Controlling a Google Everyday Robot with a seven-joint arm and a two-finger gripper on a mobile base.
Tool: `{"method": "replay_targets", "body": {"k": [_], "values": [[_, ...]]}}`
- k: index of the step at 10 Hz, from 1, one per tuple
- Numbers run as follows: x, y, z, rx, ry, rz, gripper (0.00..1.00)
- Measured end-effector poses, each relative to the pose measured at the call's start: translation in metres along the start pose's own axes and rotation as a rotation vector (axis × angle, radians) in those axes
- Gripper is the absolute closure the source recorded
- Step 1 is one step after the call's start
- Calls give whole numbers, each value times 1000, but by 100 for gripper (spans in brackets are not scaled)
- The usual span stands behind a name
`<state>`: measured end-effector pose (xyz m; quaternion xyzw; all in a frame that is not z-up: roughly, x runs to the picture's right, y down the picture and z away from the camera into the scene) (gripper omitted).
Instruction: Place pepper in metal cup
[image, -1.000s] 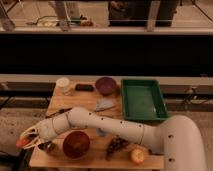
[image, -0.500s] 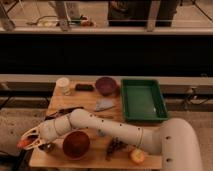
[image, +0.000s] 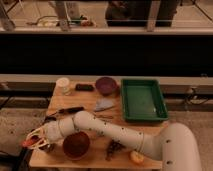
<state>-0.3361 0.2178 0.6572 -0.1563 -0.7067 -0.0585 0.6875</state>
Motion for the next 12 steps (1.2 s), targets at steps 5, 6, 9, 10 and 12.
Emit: {"method": "replay_targets", "body": {"k": [5, 6, 9, 10, 12], "values": [[-4, 2, -7, -11, 28, -13, 99], [-3, 1, -6, -17, 29, -11, 99], [3, -2, -2, -30, 17, -5, 99], [5, -3, 0, -33, 13, -4, 99], [9, -3, 2, -40, 10, 2, 95]]}}
